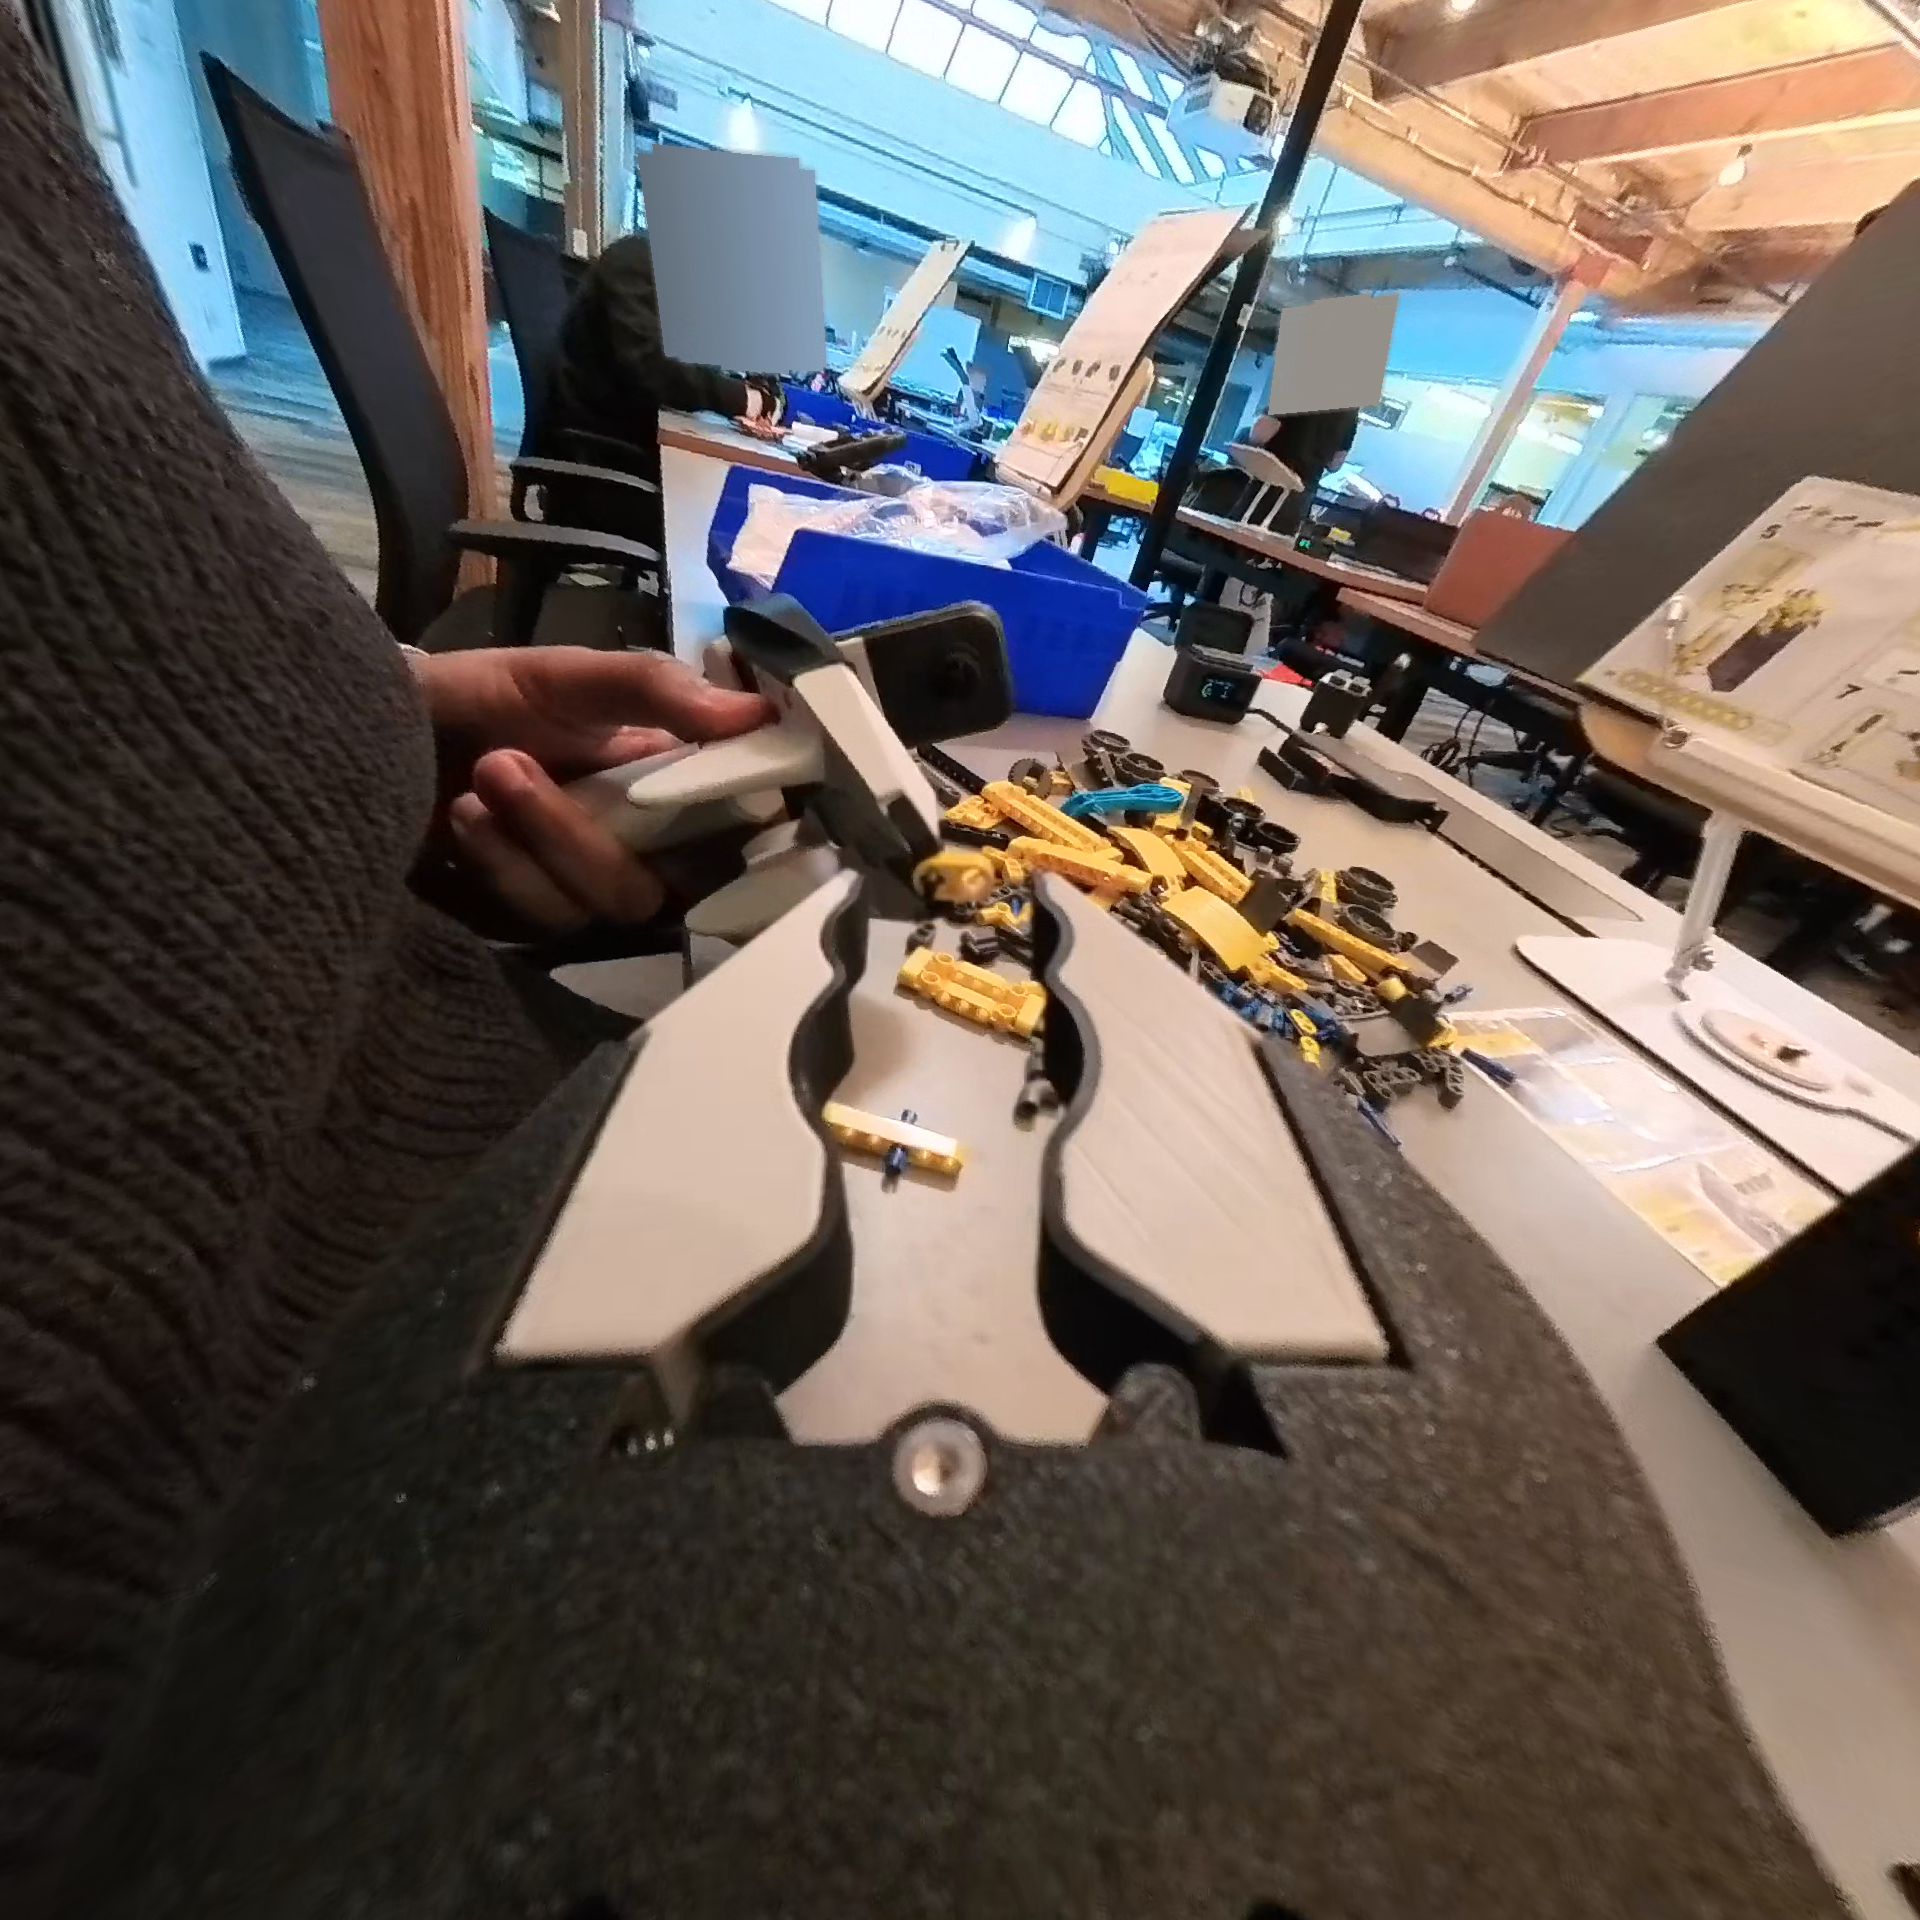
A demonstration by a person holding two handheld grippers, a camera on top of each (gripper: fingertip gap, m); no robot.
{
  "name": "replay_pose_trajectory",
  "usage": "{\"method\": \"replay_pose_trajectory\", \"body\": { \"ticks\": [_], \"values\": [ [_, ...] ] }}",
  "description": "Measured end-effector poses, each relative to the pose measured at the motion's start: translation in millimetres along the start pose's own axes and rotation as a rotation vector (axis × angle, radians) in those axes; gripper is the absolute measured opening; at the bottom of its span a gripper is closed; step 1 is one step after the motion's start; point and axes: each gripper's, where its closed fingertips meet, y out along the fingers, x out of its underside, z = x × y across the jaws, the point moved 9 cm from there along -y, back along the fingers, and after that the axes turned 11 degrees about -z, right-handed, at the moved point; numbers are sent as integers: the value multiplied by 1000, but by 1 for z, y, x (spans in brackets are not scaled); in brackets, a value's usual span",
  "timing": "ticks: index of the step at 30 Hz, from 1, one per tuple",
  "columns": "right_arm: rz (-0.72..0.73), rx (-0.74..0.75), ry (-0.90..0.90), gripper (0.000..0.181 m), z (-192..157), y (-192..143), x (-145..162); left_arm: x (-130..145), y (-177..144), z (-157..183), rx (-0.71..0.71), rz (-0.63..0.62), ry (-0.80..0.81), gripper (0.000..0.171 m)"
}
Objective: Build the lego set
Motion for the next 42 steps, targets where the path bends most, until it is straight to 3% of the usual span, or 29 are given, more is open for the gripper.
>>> {"method": "replay_pose_trajectory", "body": {
  "ticks": [5,16,20,24,26,28,32,37,42],
  "values": [
    [-22,26,-33,16,-1,1,-1,2,3,-1,-6,-1,2,7],
    [-59,-65,45,16,2,1,2,2,5,9,-187,-66,177,7],
    [-49,-16,-49,15,-2,-1,-1,2,4,6,-107,-62,101,7],
    [-101,-78,-7,15,0,-2,-1,4,0,5,-125,-65,98,8],
    [-107,-70,19,15,6,-5,-2,0,-12,8,-204,-28,129,9],
    [-139,-46,20,15,11,-8,0,-4,-26,3,-406,-21,150,10],
    [-223,-39,33,15,10,-4,11,0,-31,-9,-826,-195,224,13],
    [-349,-38,76,15,4,5,27,10,-11,-16,-994,-364,312,21],
    [-430,-48,159,15,-3,14,35,21,-6,-19,-1146,-433,420,23]
  ]
}}
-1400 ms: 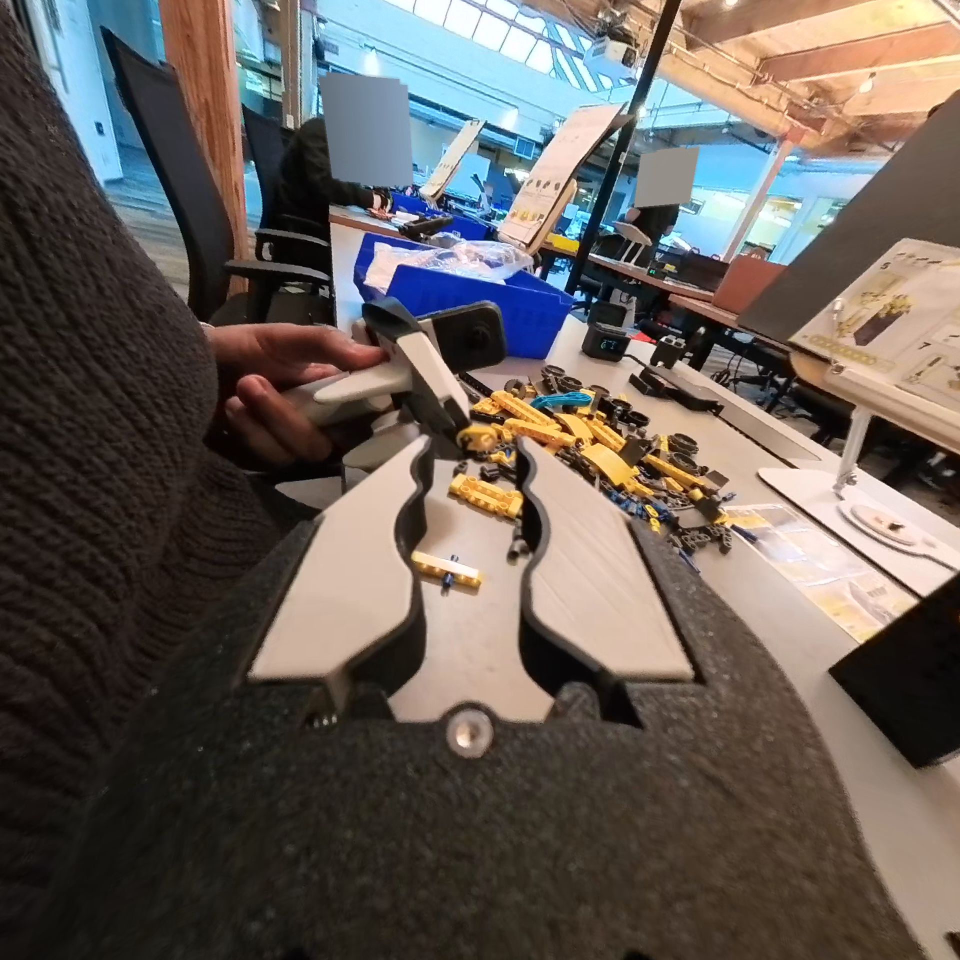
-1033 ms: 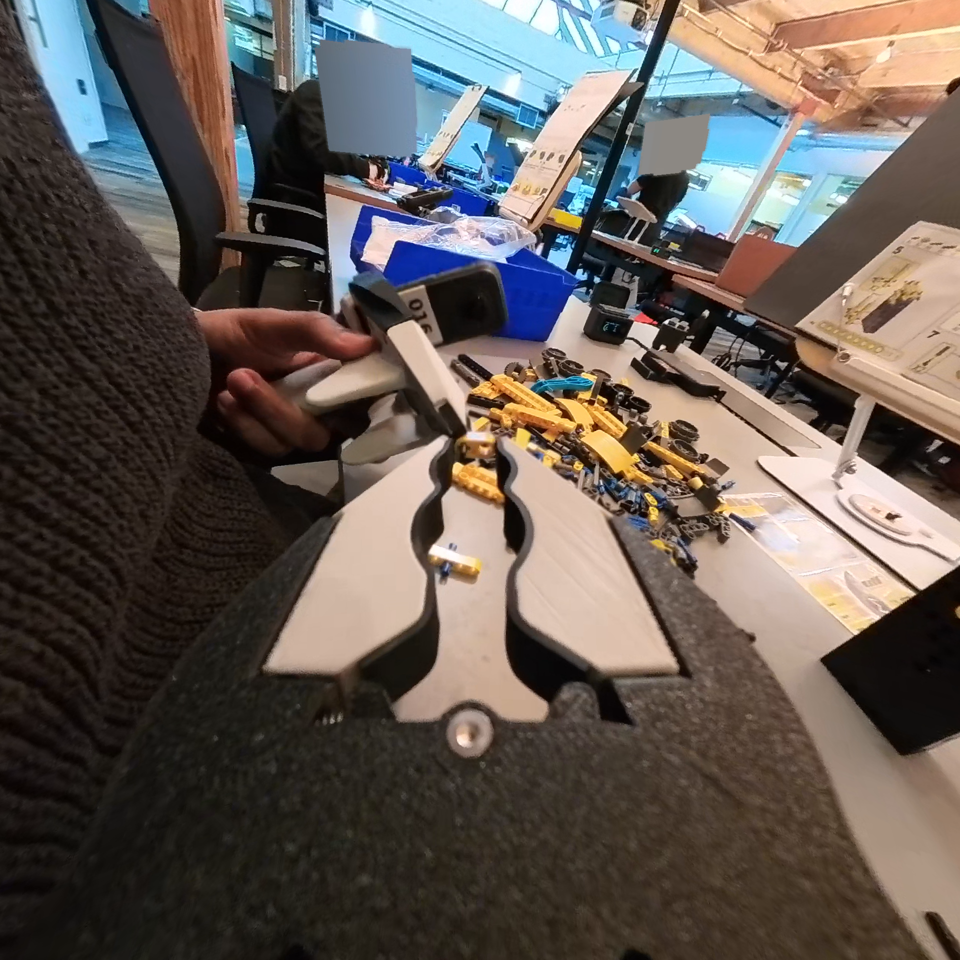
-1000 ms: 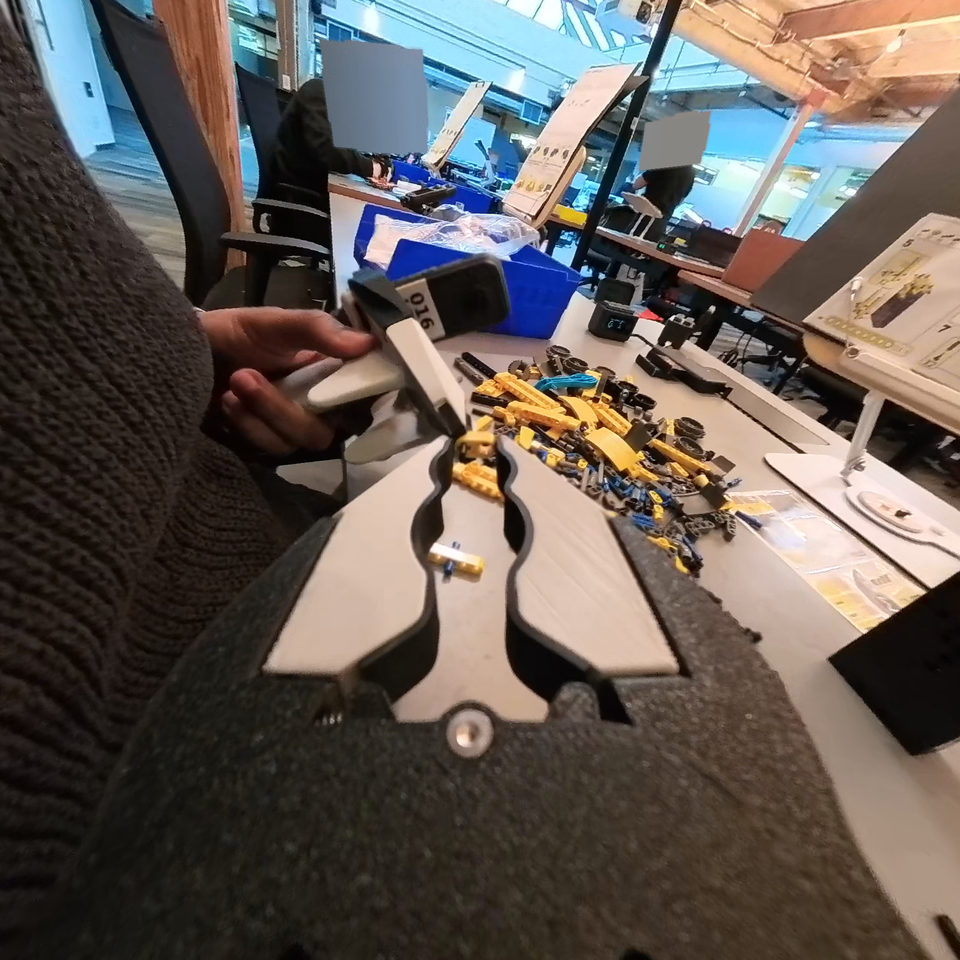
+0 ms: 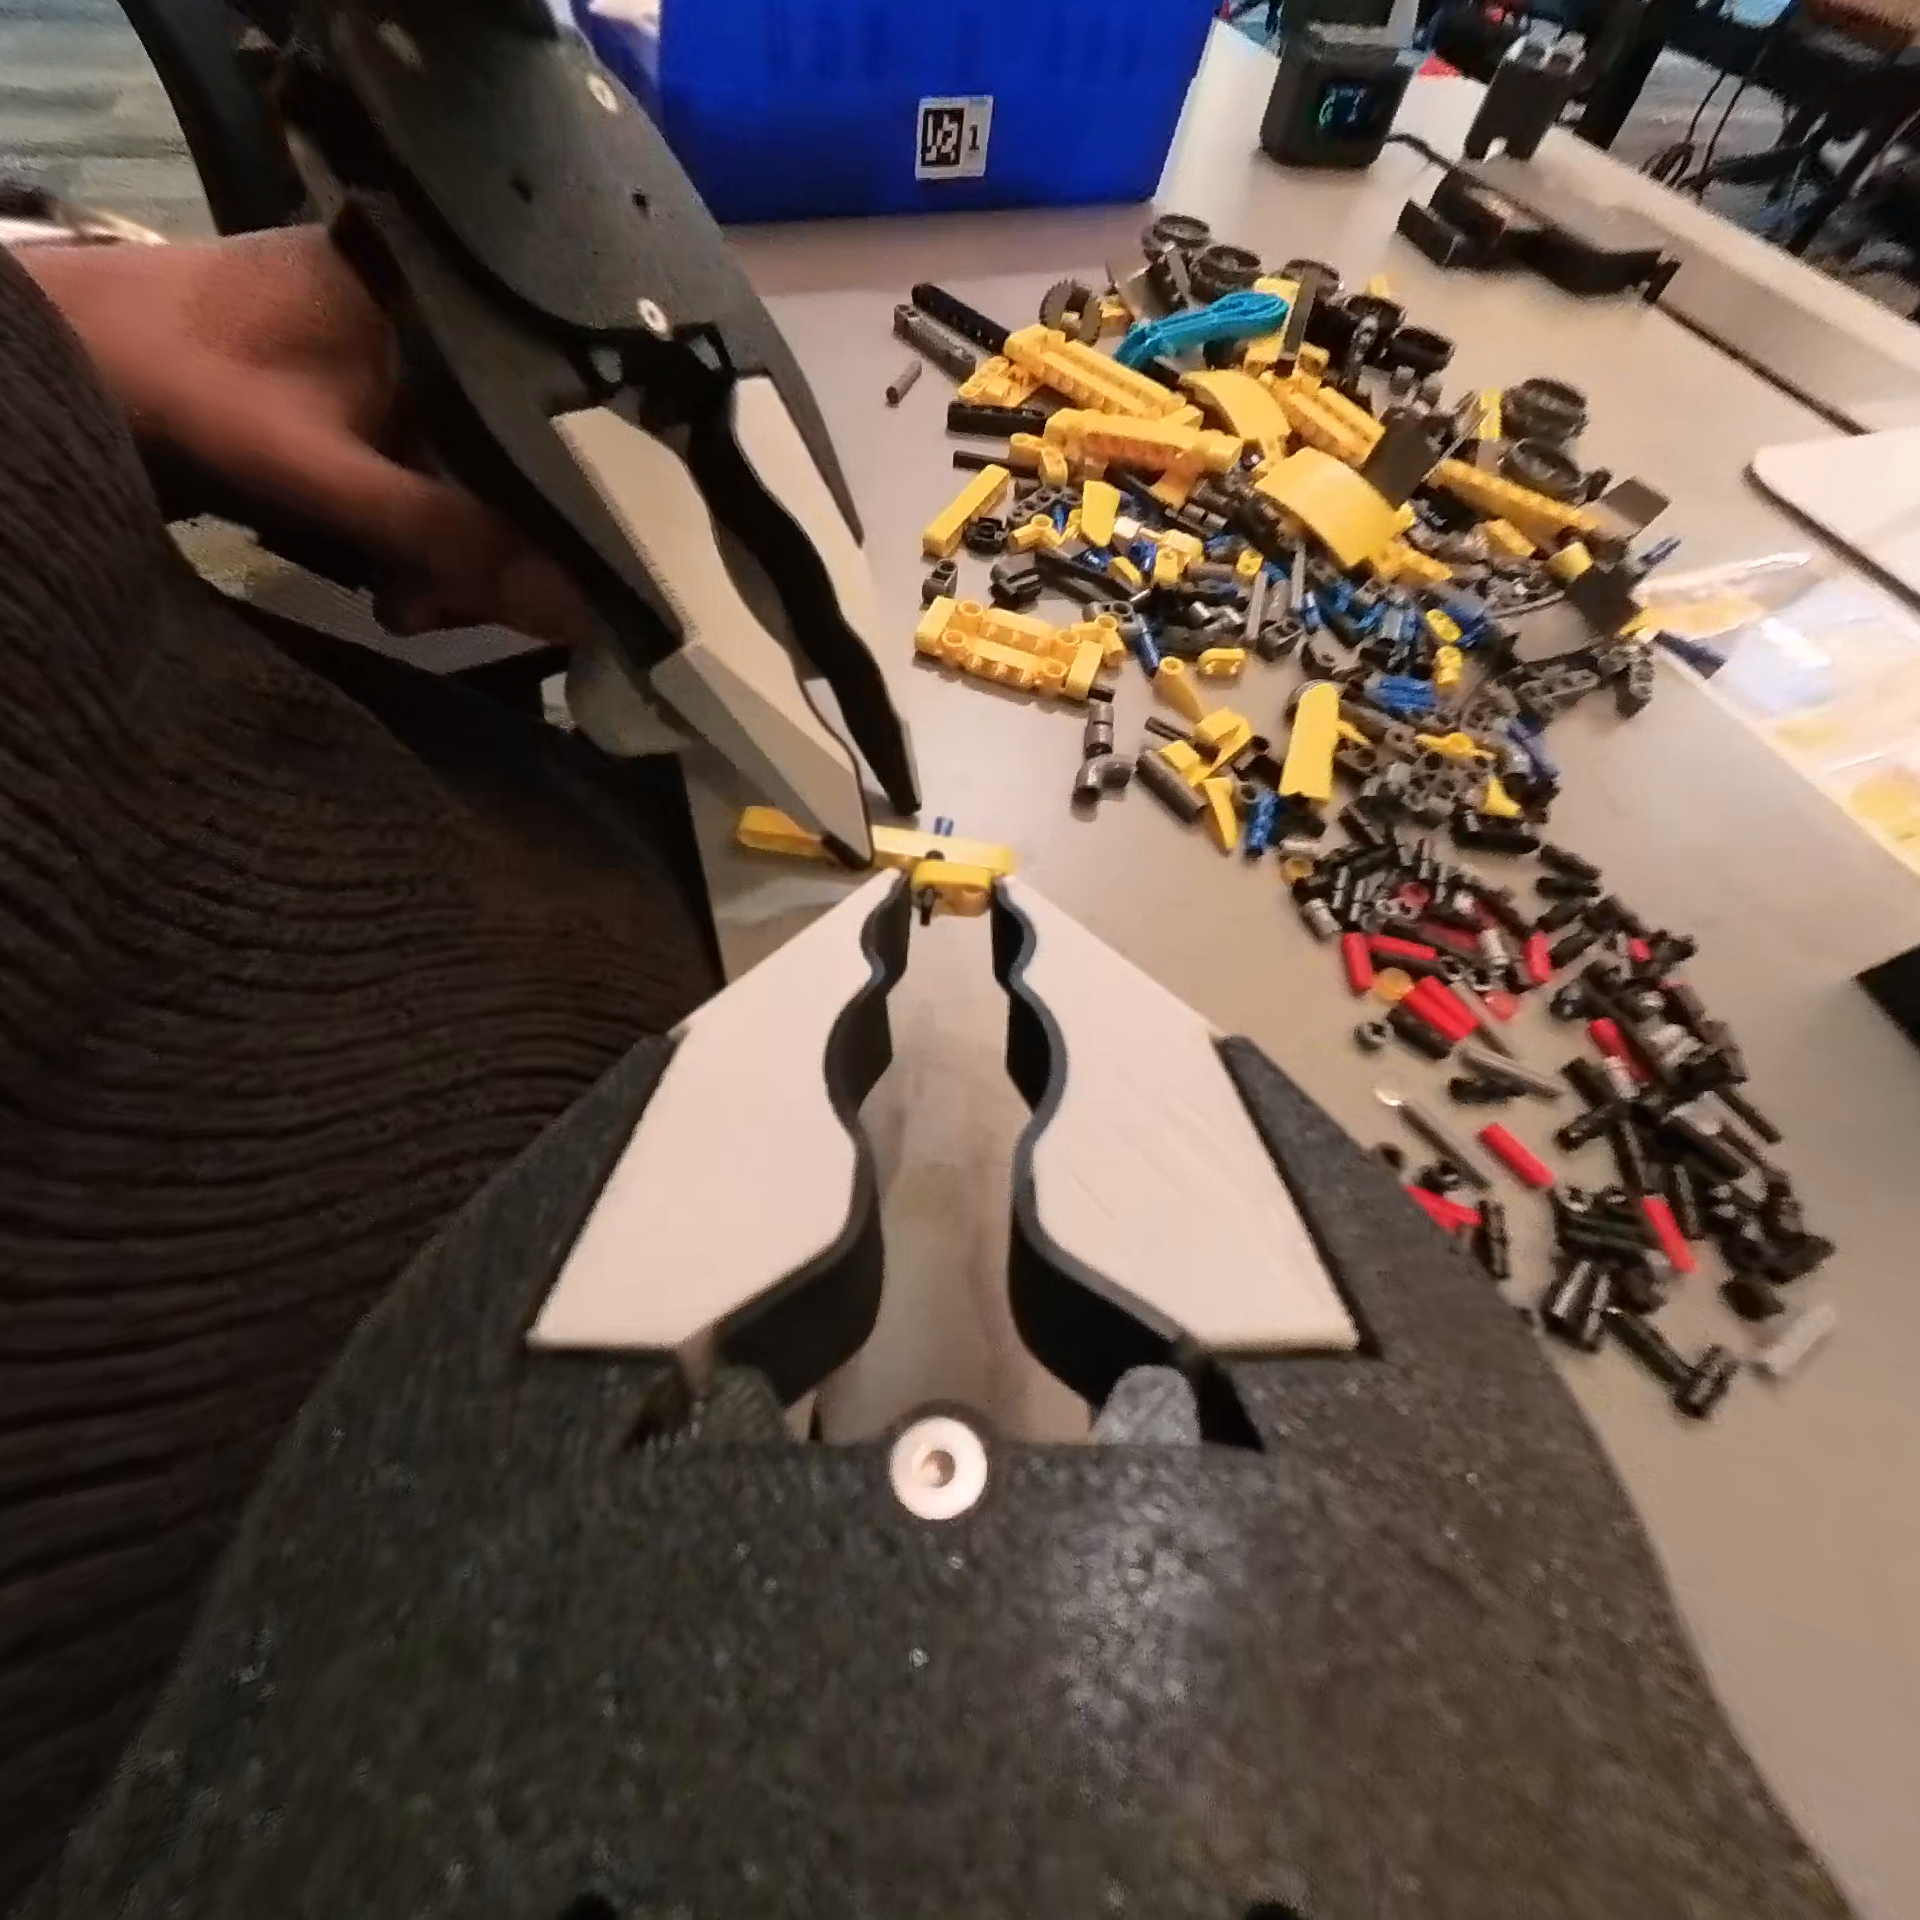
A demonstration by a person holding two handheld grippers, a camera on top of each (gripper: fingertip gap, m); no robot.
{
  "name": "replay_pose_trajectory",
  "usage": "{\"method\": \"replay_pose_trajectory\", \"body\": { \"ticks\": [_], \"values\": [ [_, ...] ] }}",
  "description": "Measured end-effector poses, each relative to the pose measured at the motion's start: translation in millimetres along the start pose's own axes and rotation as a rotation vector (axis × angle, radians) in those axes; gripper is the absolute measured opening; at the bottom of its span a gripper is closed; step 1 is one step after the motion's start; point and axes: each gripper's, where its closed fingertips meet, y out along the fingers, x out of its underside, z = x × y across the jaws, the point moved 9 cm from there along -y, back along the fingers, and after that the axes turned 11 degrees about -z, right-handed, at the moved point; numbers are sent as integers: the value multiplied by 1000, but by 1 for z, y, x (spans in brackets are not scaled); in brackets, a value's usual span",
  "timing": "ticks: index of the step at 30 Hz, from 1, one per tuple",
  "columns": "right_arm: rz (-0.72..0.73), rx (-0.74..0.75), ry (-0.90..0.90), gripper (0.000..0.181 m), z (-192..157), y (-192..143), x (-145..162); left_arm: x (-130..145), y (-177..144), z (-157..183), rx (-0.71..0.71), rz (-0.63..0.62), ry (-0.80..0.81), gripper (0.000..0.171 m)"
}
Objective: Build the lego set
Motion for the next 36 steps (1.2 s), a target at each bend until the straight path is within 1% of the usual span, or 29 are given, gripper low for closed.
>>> {"method": "replay_pose_trajectory", "body": {
  "ticks": [3,4,5,6,8,13,14,16,20,24,30,32,36],
  "values": [
    [-31,26,-3,15,-1,5,1,-1,2,3,-40,-5,23,23],
    [-39,34,-8,15,-2,6,0,-2,2,2,-58,-11,22,17],
    [-48,33,-7,15,-2,8,0,-2,2,0,-69,-17,17,7],
    [-52,33,-6,15,-3,8,0,-2,2,-1,-38,-12,-3,7],
    [-56,44,-8,15,-3,10,-1,-1,3,-2,102,22,-80,7],
    [-63,69,4,15,-2,12,-1,1,7,-12,372,190,-308,7],
    [-64,70,6,15,-2,12,-2,2,8,-14,406,206,-339,7],
    [-70,68,8,15,-2,14,-2,3,9,-16,429,224,-365,7],
    [-74,80,-10,15,-5,18,-5,3,11,-16,421,223,-359,7],
    [-113,119,-56,15,-6,23,-5,3,12,-16,435,224,-364,7],
    [-120,104,-36,15,-4,25,-5,2,12,-16,424,226,-359,7],
    [-123,111,-40,15,-4,26,-5,2,12,-15,404,225,-349,7],
    [-140,100,-33,15,-3,26,-4,0,11,-10,315,204,-281,7]
  ]
}}
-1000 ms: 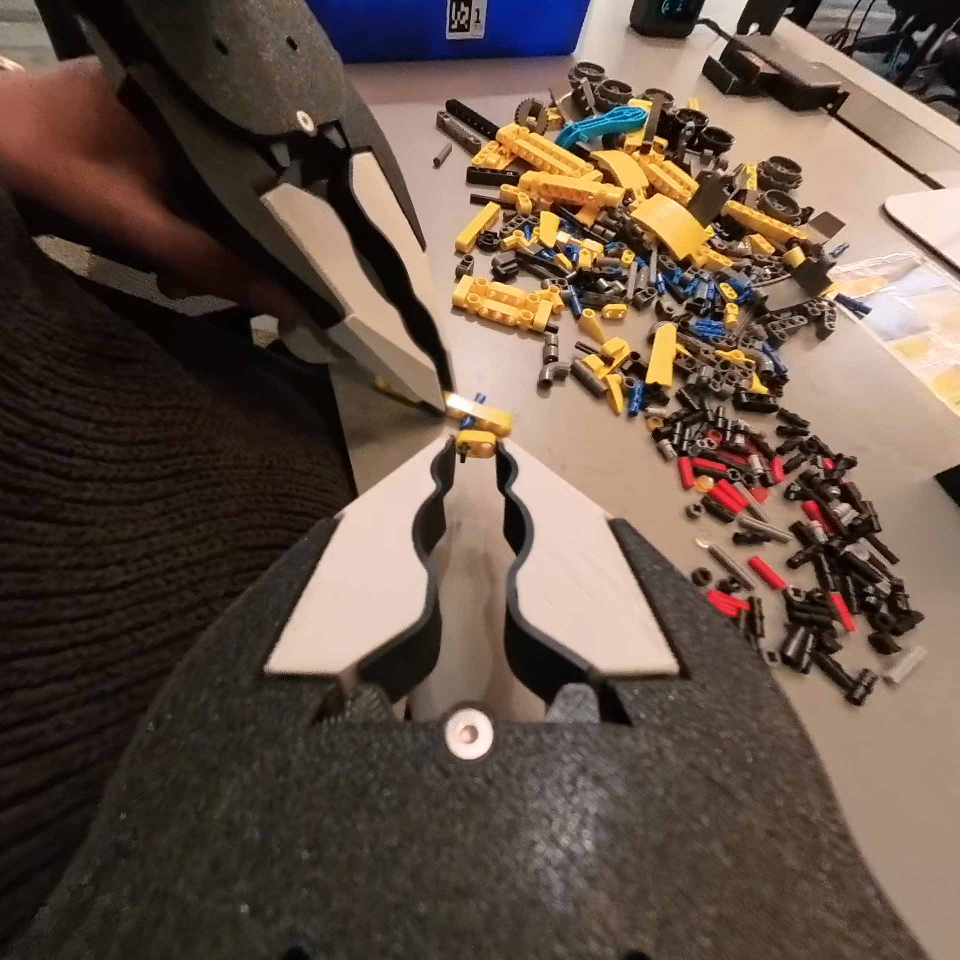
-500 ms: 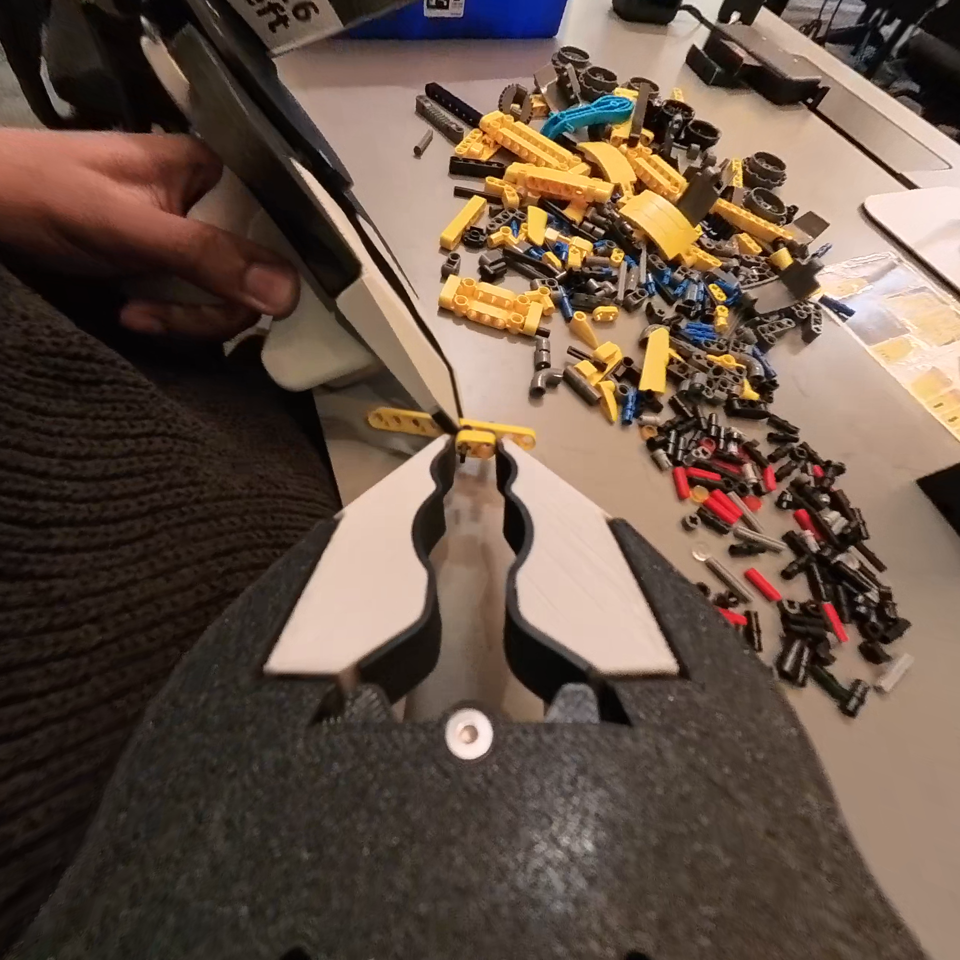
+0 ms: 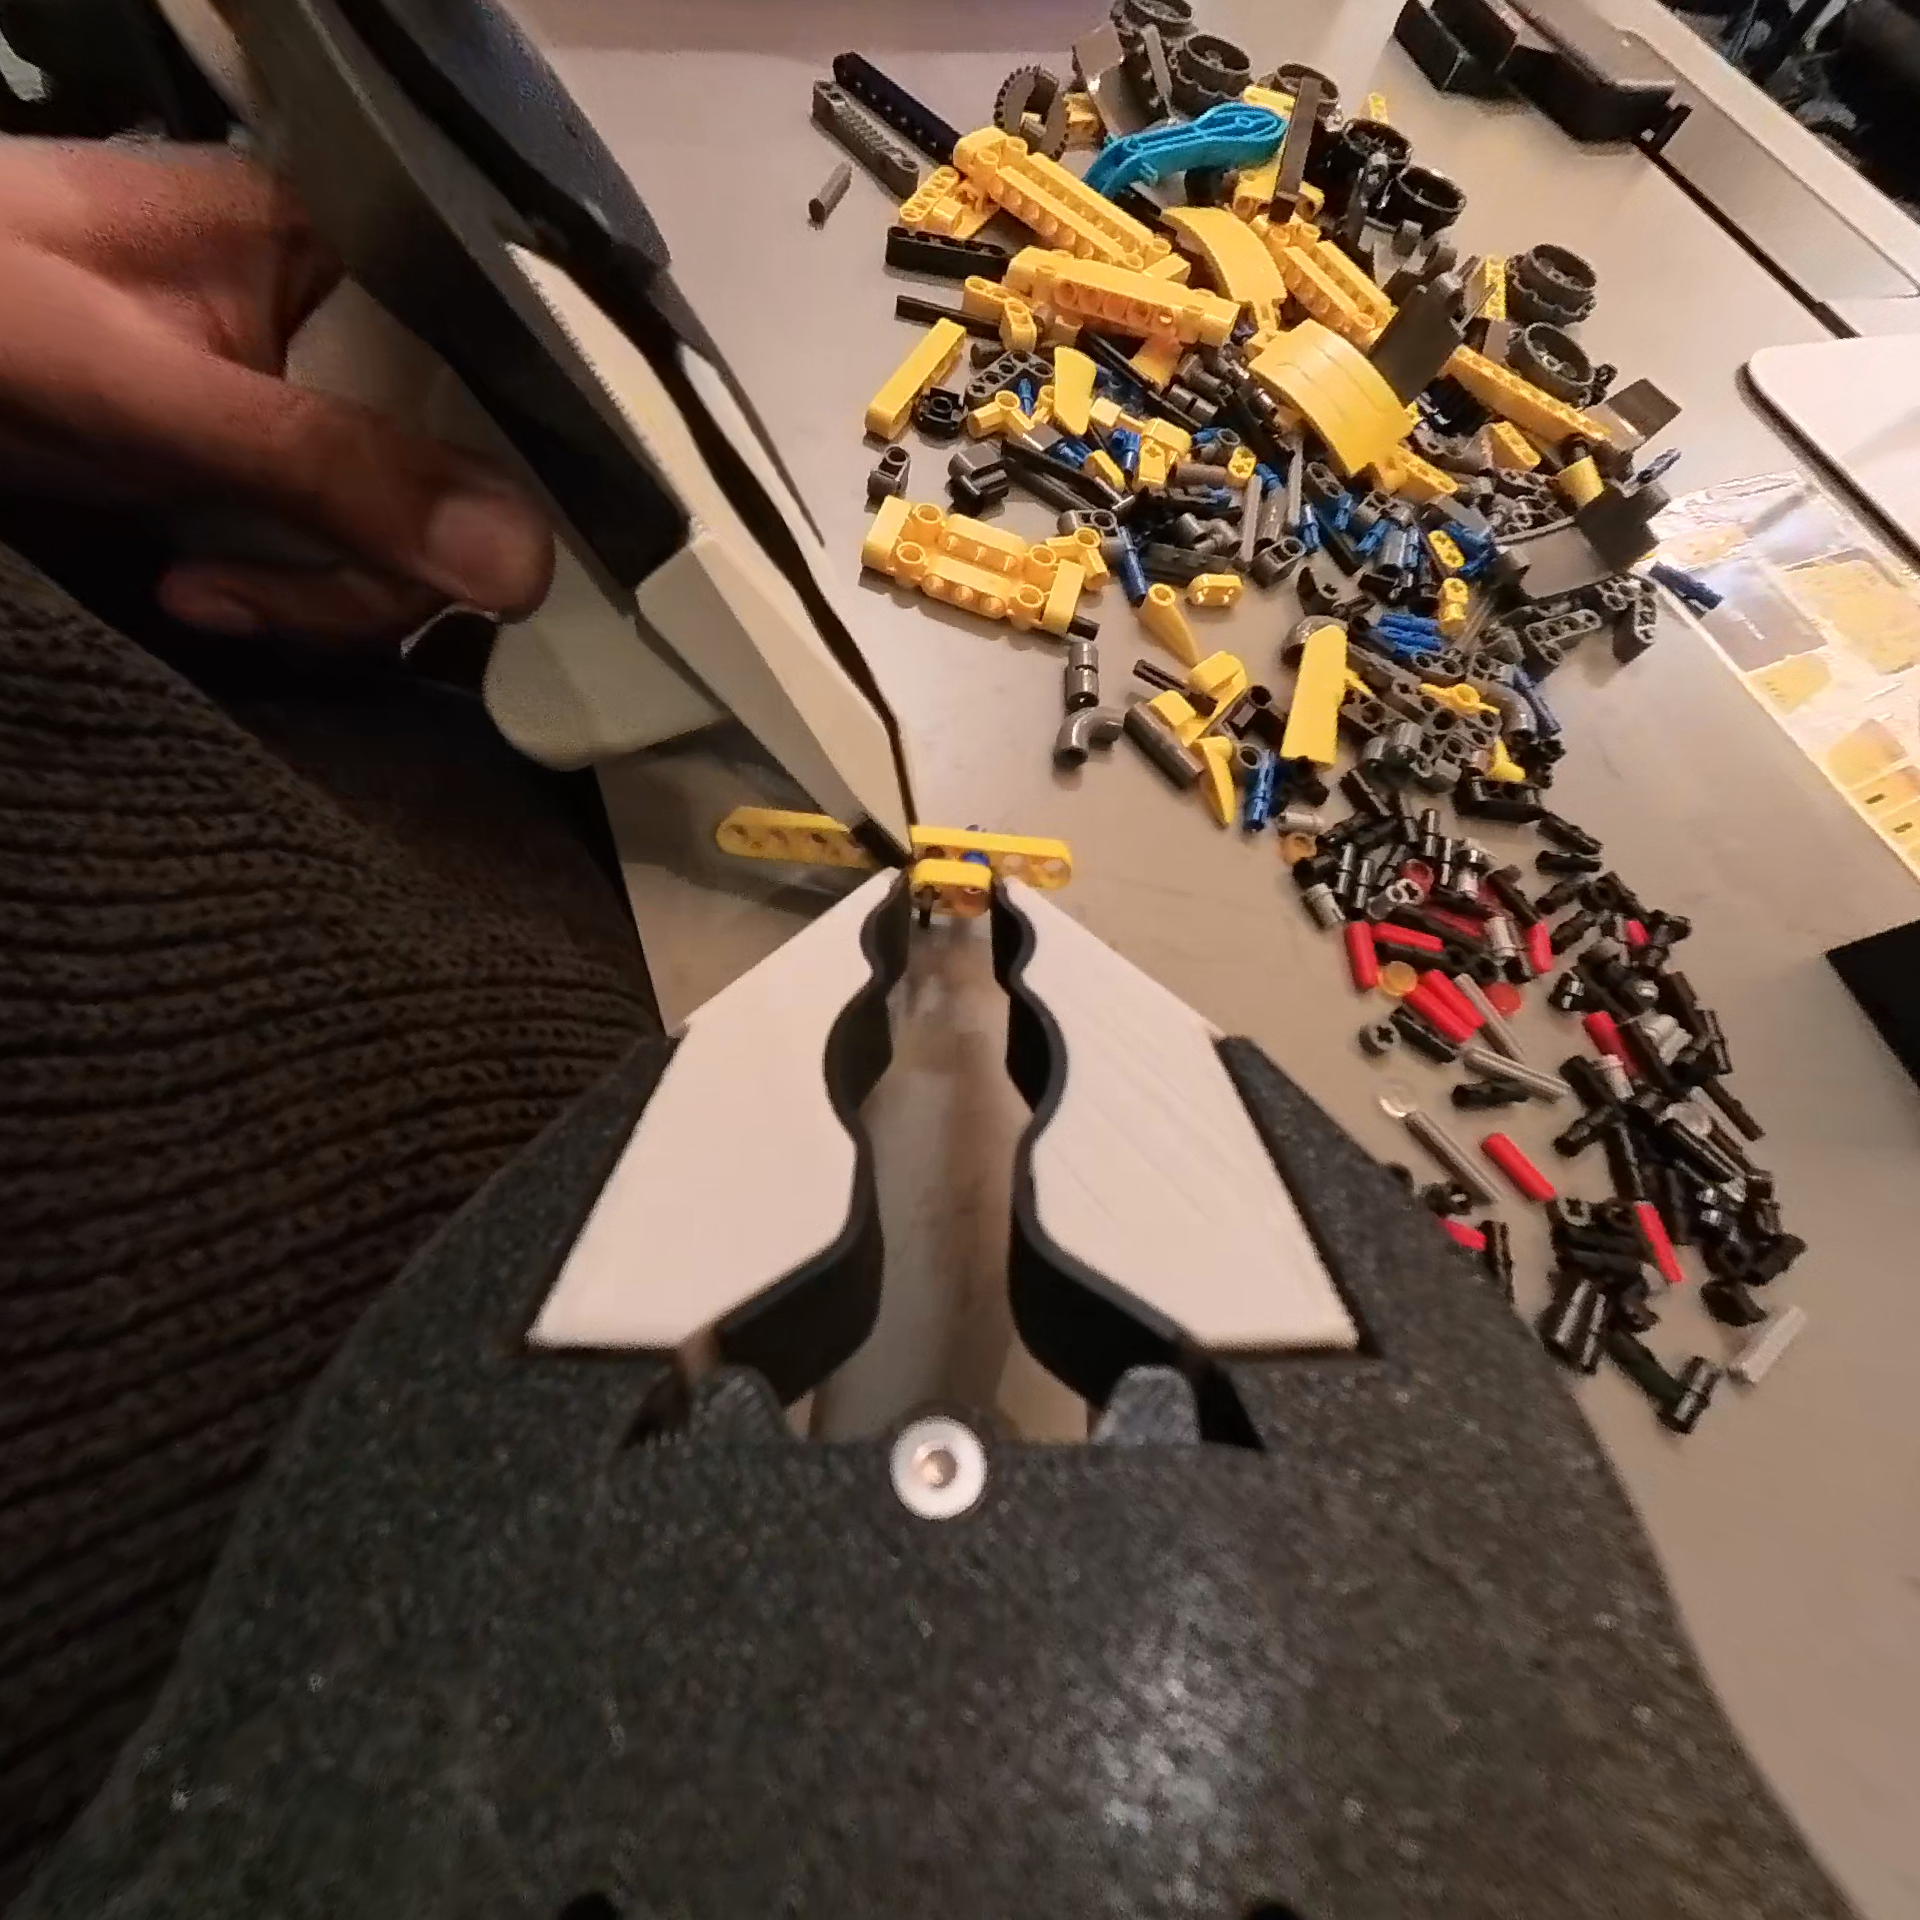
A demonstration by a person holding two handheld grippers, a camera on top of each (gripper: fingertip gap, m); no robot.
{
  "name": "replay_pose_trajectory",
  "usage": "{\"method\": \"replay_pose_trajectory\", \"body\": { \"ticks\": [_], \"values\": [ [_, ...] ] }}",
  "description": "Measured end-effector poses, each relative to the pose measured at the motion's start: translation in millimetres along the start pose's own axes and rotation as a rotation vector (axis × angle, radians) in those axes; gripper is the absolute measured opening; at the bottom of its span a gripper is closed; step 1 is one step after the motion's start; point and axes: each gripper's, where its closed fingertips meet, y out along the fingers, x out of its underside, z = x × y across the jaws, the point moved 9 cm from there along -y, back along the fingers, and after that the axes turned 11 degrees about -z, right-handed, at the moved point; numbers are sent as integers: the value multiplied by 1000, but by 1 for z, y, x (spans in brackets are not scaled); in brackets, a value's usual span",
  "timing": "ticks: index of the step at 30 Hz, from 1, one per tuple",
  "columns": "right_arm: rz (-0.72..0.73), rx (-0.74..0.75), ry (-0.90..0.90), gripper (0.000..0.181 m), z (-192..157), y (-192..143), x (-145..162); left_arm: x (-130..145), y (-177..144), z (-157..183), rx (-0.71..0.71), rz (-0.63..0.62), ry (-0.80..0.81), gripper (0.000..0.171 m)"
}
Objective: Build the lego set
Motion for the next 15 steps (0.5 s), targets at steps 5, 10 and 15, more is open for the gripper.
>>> {"method": "replay_pose_trajectory", "body": {
  "ticks": [5,10,15],
  "values": [
    [-21,-7,1,15,0,1,1,0,3,6,-107,-39,99,7],
    [-40,-21,-15,14,0,2,4,1,5,10,-164,-73,176,7],
    [-50,-30,-8,14,0,3,4,0,6,9,-161,-77,171,7]
  ]
}}
